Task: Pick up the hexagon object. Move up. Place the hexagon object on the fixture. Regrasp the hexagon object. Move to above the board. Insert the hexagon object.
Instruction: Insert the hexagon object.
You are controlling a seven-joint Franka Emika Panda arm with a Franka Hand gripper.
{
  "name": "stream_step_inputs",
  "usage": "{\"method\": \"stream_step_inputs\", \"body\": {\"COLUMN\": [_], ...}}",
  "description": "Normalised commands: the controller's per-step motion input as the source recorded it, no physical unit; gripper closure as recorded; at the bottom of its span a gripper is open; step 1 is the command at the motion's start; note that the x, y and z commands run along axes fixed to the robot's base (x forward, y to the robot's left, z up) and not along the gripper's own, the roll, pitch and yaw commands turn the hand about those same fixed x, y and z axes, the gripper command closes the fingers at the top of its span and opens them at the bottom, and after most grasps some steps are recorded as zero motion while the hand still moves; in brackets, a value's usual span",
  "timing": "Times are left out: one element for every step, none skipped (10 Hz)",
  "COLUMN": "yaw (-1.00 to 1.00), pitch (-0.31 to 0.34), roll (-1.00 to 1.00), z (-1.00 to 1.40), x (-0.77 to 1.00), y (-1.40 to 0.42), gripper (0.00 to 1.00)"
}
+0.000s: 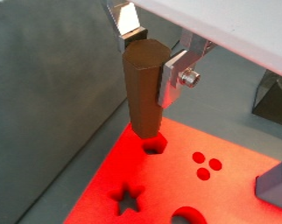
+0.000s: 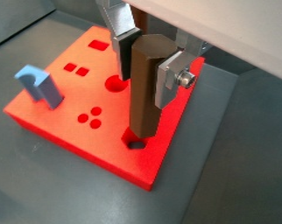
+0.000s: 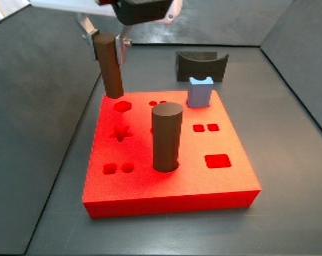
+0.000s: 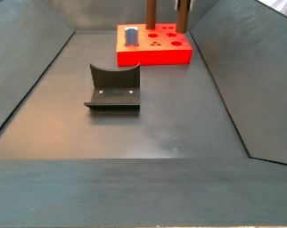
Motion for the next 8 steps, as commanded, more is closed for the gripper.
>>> {"method": "stream_step_inputs", "body": {"yaw": [0.00,0.00,0.00,0.00,0.00,0.03,0.02,0.03], "pitch": [0.000,-0.101,-0.010,0.000,-0.081,-0.114,-0.099,0.021], "roll": [0.00,-0.01,-0.03,0.00,0.00,0.02,0.03,0.00], "z": [-0.14,-0.55,-0.21,-0.03,-0.41,-0.65,-0.57,-0.03], "x": [0.03,0.00,0.00,0.00,0.00,0.05,0.00,0.00], "y": [-0.02,0.00,0.00,0.00,0.00,-0.01,0.00,0.00], "gripper": [1.00,1.00,1.00,1.00,1.00,1.00,1.00,1.00]}}
